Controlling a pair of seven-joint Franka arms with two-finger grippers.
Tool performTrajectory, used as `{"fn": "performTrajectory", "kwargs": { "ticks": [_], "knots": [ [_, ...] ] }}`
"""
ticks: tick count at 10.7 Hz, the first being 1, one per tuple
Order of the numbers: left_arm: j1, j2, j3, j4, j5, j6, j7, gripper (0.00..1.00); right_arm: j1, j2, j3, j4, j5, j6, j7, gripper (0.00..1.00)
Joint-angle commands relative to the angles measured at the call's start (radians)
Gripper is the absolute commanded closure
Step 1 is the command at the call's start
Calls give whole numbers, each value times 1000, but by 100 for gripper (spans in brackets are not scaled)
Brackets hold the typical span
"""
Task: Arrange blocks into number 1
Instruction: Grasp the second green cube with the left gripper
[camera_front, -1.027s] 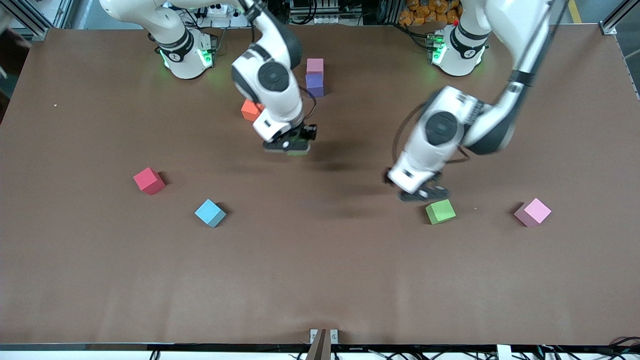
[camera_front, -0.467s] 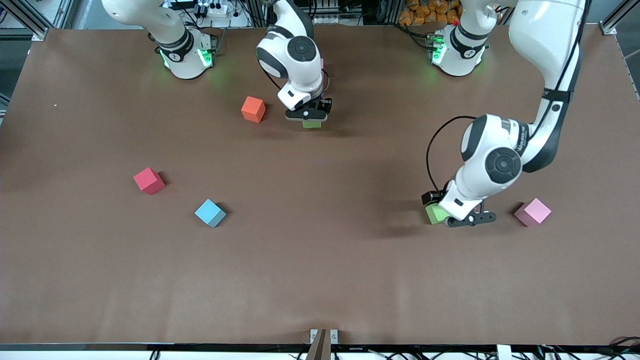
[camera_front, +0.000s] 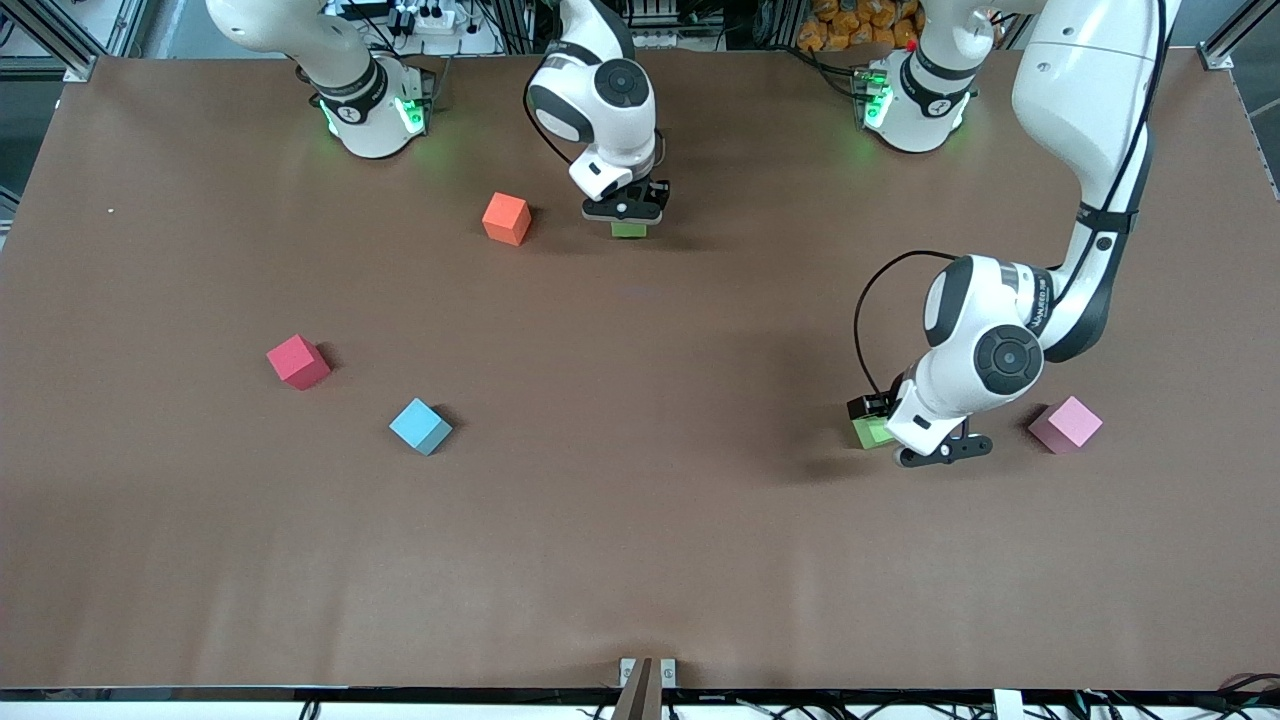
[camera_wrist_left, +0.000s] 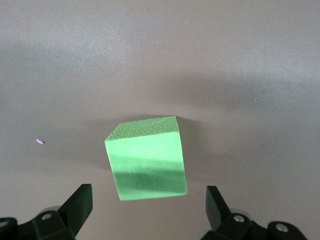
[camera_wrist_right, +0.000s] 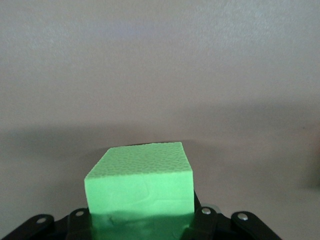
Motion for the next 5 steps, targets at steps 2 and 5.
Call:
{"fn": "performTrajectory", "kwargs": {
  "ticks": [2, 5],
  "knots": [
    [-7, 40, 38, 33, -20, 30, 58, 0, 30, -2, -9, -8, -10, 14, 48, 89],
    [-7, 56, 38, 33, -21, 53, 58, 0, 47, -2, -9, -10, -10, 14, 57, 88]
  ]
}}
